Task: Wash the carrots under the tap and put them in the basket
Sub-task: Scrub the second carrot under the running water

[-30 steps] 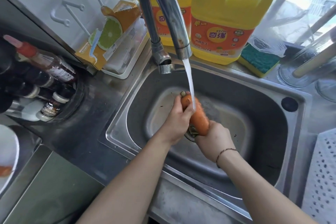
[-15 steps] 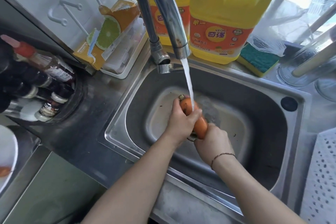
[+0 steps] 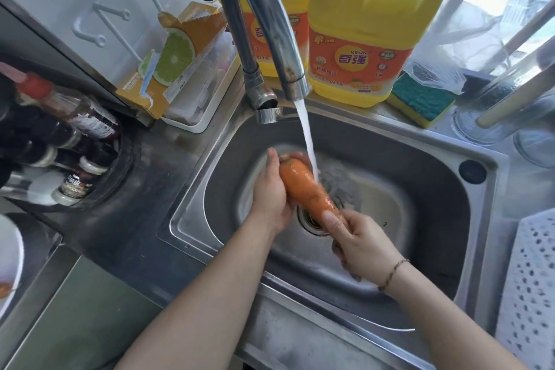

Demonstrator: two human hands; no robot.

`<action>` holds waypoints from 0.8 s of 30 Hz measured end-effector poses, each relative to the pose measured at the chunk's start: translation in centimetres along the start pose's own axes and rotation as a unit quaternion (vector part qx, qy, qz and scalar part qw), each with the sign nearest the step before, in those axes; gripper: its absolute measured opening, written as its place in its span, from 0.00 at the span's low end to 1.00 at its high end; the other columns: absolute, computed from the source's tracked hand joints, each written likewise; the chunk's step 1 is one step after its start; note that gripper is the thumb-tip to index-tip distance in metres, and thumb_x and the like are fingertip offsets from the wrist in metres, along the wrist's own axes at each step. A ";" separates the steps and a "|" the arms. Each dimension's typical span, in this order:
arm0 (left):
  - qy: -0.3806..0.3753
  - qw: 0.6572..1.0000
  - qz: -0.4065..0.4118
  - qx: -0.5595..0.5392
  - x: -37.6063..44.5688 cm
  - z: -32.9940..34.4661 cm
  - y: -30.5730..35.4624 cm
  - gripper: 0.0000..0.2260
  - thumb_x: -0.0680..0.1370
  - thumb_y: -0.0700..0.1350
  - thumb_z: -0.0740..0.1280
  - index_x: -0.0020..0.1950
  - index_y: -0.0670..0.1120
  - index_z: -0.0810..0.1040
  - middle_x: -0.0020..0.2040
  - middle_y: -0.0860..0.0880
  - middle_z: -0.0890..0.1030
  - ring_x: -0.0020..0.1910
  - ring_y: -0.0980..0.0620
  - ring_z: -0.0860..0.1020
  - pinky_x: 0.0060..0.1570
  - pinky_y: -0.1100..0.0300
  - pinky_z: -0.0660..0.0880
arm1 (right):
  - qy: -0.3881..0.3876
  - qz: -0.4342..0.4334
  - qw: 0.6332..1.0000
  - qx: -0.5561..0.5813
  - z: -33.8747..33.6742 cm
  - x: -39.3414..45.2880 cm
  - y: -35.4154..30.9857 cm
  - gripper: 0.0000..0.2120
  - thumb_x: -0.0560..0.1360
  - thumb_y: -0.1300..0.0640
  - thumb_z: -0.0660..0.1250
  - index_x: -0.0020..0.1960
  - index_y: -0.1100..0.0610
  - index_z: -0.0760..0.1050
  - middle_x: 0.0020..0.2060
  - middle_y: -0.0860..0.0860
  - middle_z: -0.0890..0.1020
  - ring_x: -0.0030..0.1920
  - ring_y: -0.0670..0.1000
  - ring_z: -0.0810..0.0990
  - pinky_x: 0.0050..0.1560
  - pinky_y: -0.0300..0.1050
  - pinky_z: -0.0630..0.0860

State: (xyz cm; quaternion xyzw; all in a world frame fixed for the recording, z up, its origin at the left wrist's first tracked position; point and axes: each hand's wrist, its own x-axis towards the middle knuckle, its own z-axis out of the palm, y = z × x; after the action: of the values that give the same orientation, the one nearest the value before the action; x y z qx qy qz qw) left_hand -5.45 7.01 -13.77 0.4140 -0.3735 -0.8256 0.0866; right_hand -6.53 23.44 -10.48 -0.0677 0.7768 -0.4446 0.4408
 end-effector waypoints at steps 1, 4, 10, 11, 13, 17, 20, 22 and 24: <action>0.002 0.999 0.013 0.042 -0.1 0.1 -0.7 0.22 0.82 0.61 0.57 0.59 0.42 0.75 0.51 0.40 0.82 0.47 0.44 0.83 0.53 0.45 0.79 | 0.060 -0.033 0.992 -0.102 0.0 0.2 0.3 0.20 0.75 0.37 0.62 0.41 0.54 0.71 0.29 0.52 0.78 0.28 0.55 0.76 0.31 0.47 0.72; 0.010 0.985 0.054 0.161 -1.7 0.6 -2.7 0.28 0.75 0.58 0.67 0.70 0.48 0.65 0.64 0.42 0.77 0.60 0.45 0.78 0.65 0.41 0.74 | 0.148 -0.049 0.957 -0.244 0.8 -0.1 0.7 0.20 0.75 0.35 0.60 0.47 0.53 0.70 0.39 0.57 0.82 0.43 0.63 0.80 0.40 0.51 0.74; -0.126 0.956 0.120 0.236 -3.0 -0.6 -3.7 0.45 0.69 0.41 0.74 0.77 0.57 0.50 0.65 0.55 0.71 0.57 0.61 0.79 0.57 0.58 0.77 | 0.137 -0.048 0.978 -0.152 1.6 -0.1 0.8 0.15 0.78 0.46 0.65 0.57 0.56 0.71 0.45 0.57 0.82 0.44 0.60 0.81 0.45 0.52 0.77; -0.091 0.950 0.143 0.262 -2.9 -0.4 -3.4 0.42 0.70 0.44 0.75 0.76 0.54 0.53 0.65 0.53 0.72 0.57 0.62 0.78 0.58 0.60 0.77 | 0.128 -0.055 0.979 -0.152 1.8 -0.2 0.8 0.13 0.78 0.47 0.65 0.55 0.55 0.70 0.44 0.55 0.81 0.42 0.58 0.80 0.43 0.50 0.76; -0.013 0.943 0.175 0.283 -2.6 0.4 -2.9 0.31 0.75 0.44 0.74 0.71 0.46 0.60 0.57 0.49 0.75 0.46 0.68 0.79 0.48 0.68 0.77 | 0.110 -0.066 0.980 -0.155 2.1 -0.1 1.0 0.12 0.79 0.46 0.65 0.52 0.52 0.65 0.40 0.51 0.78 0.38 0.52 0.76 0.40 0.45 0.73; 0.013 0.945 0.172 0.279 -2.2 1.2 -3.0 0.21 0.79 0.48 0.69 0.67 0.50 0.63 0.57 0.48 0.77 0.46 0.65 0.78 0.52 0.63 0.77 | 0.105 -0.052 0.983 -0.142 1.5 0.6 1.1 0.12 0.78 0.46 0.65 0.48 0.54 0.69 0.39 0.48 0.77 0.36 0.46 0.75 0.32 0.34 0.68; -0.153 0.947 0.127 0.252 -1.9 -0.6 -3.2 0.35 0.73 0.43 0.71 0.73 0.61 0.55 0.68 0.49 0.71 0.61 0.55 0.77 0.63 0.53 0.75 | 0.109 -0.038 0.986 -0.123 1.0 0.9 1.6 0.14 0.78 0.45 0.65 0.51 0.56 0.73 0.41 0.53 0.82 0.35 0.52 0.78 0.36 0.43 0.72; -0.213 0.942 0.126 0.228 -1.9 -1.3 -3.1 0.41 0.70 0.37 0.73 0.74 0.60 0.55 0.70 0.48 0.70 0.61 0.56 0.77 0.59 0.55 0.77 | 0.103 -0.038 0.987 -0.117 1.1 0.8 1.8 0.13 0.78 0.45 0.65 0.52 0.55 0.73 0.41 0.54 0.82 0.34 0.52 0.78 0.36 0.43 0.71; -0.155 0.951 0.167 0.209 -1.8 -1.1 -2.9 0.36 0.67 0.40 0.76 0.70 0.56 0.65 0.66 0.47 0.75 0.58 0.58 0.78 0.57 0.56 0.78 | 0.106 -0.044 0.987 -0.111 1.3 0.8 1.8 0.12 0.78 0.45 0.65 0.47 0.54 0.72 0.38 0.52 0.80 0.32 0.50 0.77 0.34 0.42 0.70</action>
State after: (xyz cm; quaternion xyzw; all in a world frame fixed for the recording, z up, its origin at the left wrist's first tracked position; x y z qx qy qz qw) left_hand -2.94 9.25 -15.05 0.2214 -0.6102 -0.7569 0.0757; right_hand -5.50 23.24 -12.58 -0.1025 0.8601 -0.3789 0.3258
